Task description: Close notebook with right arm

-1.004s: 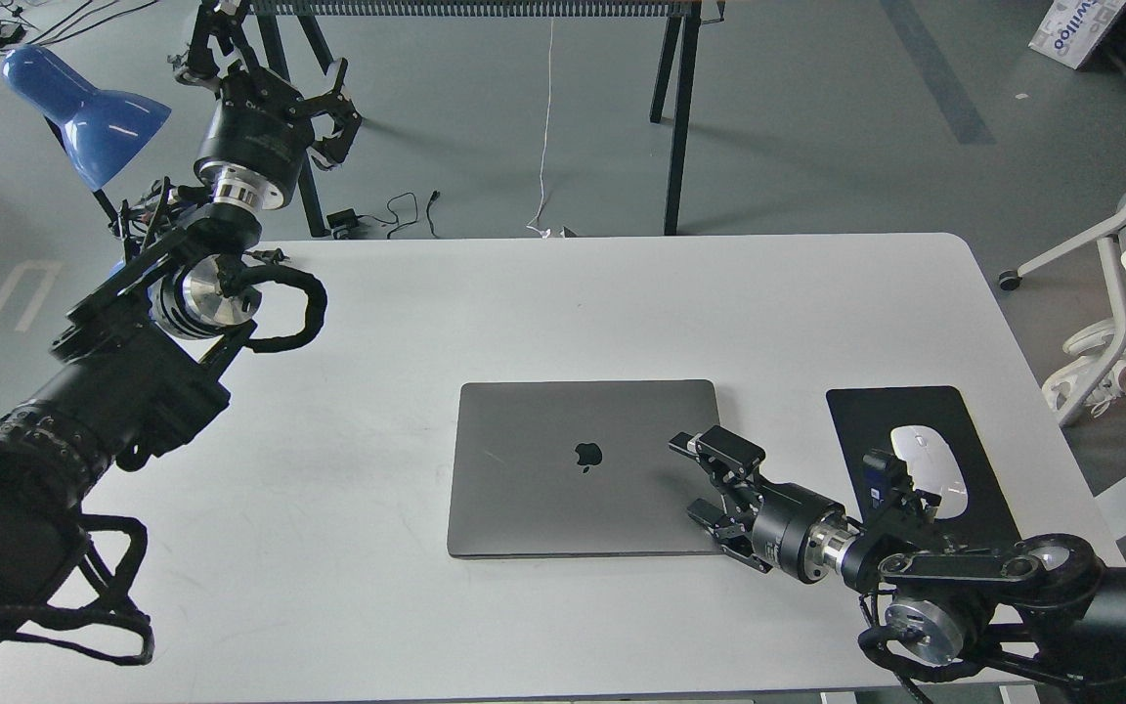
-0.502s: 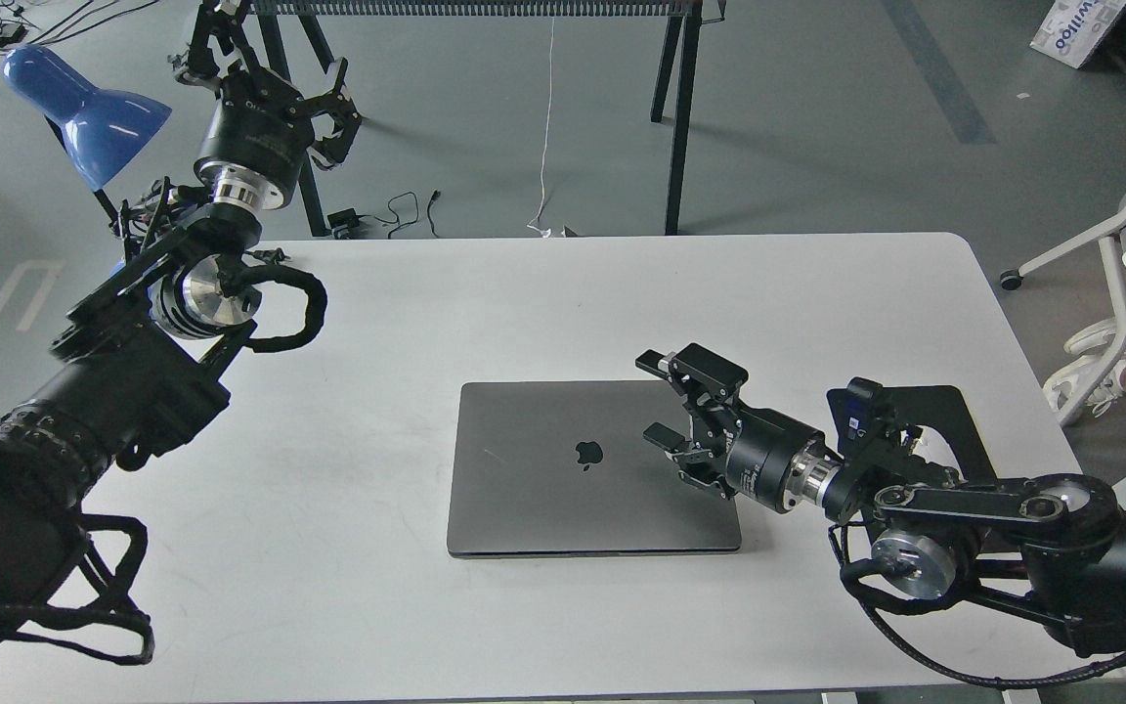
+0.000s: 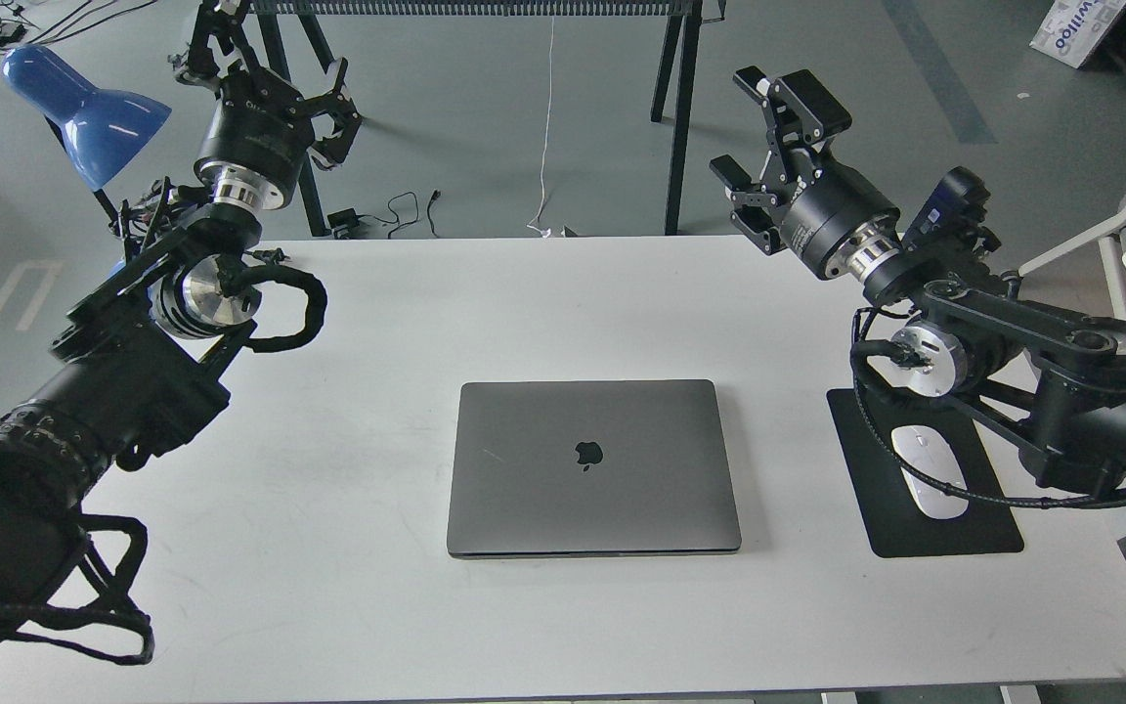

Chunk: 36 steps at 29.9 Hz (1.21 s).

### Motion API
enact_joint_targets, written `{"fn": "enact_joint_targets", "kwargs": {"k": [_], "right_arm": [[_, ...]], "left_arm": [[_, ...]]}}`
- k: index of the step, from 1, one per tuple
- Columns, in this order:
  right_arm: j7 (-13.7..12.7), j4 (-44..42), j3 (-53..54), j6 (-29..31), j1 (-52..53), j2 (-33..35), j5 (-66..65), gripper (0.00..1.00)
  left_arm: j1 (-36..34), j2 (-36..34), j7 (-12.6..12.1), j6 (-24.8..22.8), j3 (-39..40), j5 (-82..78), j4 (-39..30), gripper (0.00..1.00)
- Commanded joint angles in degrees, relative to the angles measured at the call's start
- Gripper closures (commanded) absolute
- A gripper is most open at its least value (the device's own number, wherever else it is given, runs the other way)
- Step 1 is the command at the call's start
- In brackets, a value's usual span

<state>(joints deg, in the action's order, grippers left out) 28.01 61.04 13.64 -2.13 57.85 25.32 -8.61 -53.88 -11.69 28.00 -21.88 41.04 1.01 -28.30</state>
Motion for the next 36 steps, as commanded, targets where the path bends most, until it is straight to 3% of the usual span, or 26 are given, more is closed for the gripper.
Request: {"fn": "enact_joint_targets", "kwargs": {"k": [1, 13, 36], "right_arm": [[-0.01, -5.31, 3.14, 3.26, 0.33, -1.50, 0.00, 0.01], [-0.01, -21.66, 1.30, 15.92, 2.09, -6.24, -0.52, 0.01], [-0.01, -21.76, 6.03, 14.97, 2.79, -7.04, -0.61, 0.01]], "left_arm": [[0.01, 0.00, 0.00, 0.00, 0.00, 0.04, 0.00, 0.00], [0.01, 0.00, 0.00, -0.09, 0.00, -0.04, 0.00, 0.00], [-0.08, 0.09, 0.00, -0.09, 0.00, -0.04, -0.09, 0.00]]}}
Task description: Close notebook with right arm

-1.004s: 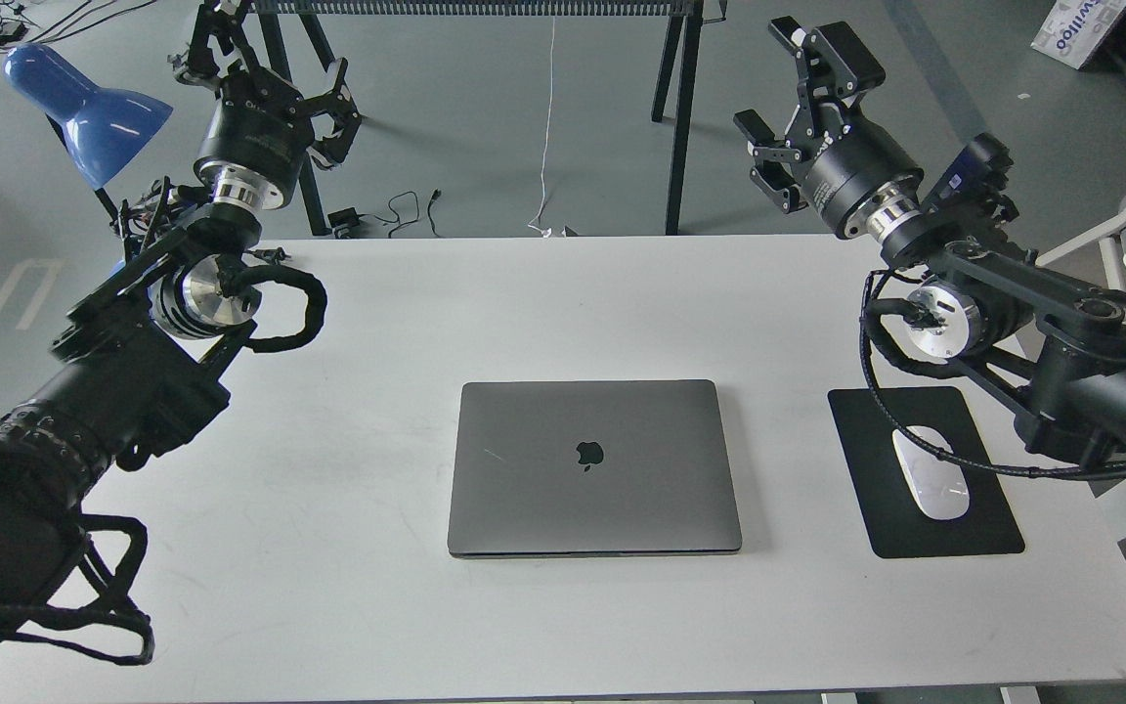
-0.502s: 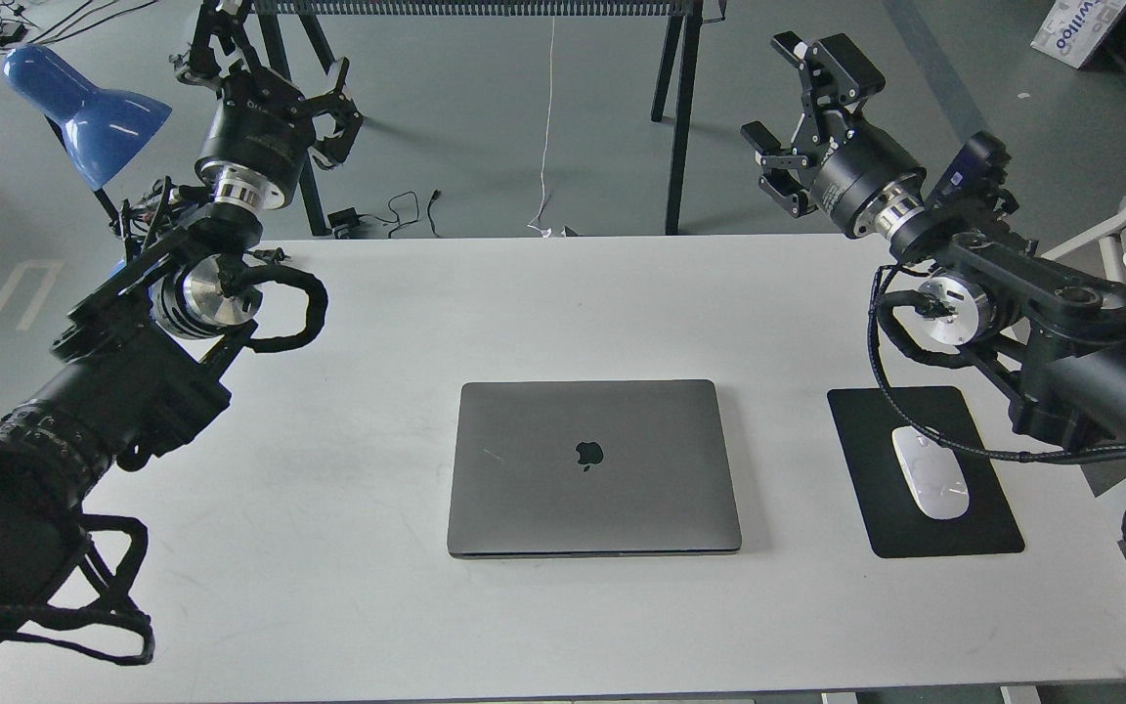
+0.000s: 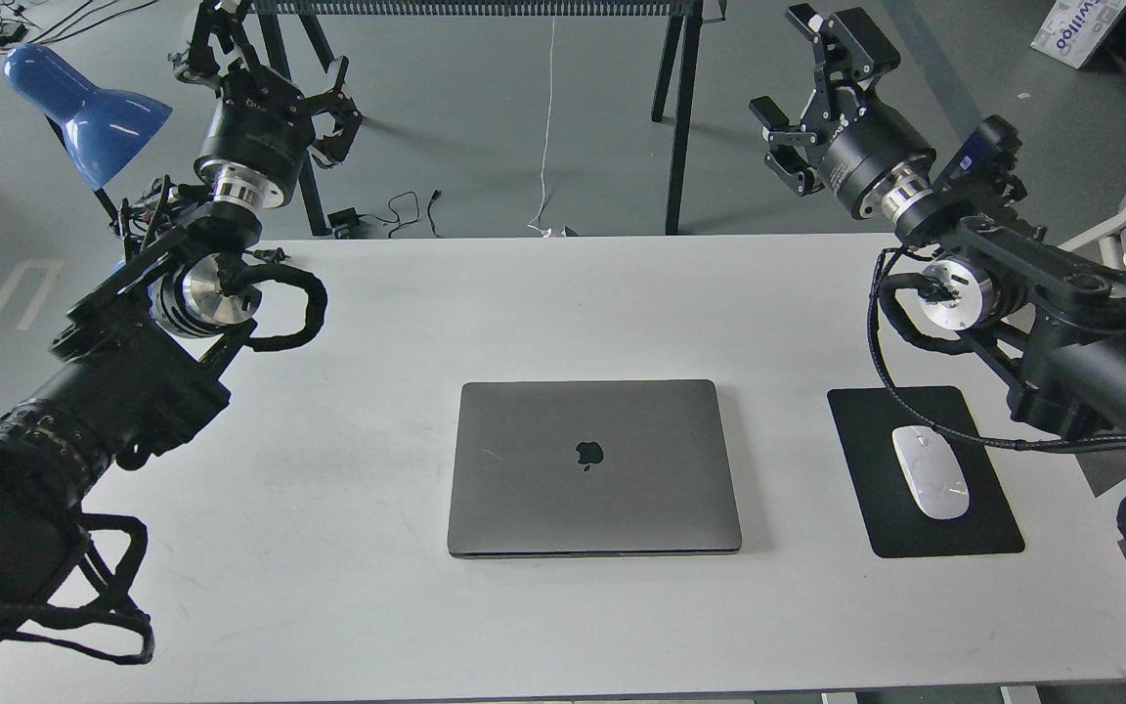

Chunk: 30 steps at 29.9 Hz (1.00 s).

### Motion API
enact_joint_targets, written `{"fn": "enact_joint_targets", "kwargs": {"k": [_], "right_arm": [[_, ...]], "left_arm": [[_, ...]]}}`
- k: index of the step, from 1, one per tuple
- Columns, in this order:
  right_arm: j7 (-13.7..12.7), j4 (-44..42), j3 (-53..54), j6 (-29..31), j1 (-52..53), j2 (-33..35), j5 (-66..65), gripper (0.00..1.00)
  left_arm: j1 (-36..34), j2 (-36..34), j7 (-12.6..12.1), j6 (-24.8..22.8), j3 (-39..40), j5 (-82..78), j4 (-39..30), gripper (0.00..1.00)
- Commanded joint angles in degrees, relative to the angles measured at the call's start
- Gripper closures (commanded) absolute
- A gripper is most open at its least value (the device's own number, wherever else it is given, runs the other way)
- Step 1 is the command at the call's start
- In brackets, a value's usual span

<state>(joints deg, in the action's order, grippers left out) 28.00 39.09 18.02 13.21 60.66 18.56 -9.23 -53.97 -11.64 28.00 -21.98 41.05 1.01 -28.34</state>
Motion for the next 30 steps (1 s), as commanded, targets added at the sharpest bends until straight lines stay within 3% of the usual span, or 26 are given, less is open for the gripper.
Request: {"fn": "enact_joint_targets", "kwargs": {"k": [1, 12, 30], "right_arm": [[0.00, 0.20, 2.71, -0.38, -0.28, -0.80, 0.00, 0.01], [0.00, 0.20, 6.50, -5.21, -0.98, -3.09, 0.09, 0.01], [0.00, 0.29, 13.54, -7.32, -4.50, -5.29, 0.88, 0.01]], "left_arm": [[0.10, 0.04, 0.00, 0.00, 0.00, 0.04, 0.04, 0.00], [0.10, 0.04, 0.00, 0.00, 0.00, 0.04, -0.04, 0.00], [0.10, 0.04, 0.00, 0.00, 0.00, 0.04, -0.04, 0.00]]}}
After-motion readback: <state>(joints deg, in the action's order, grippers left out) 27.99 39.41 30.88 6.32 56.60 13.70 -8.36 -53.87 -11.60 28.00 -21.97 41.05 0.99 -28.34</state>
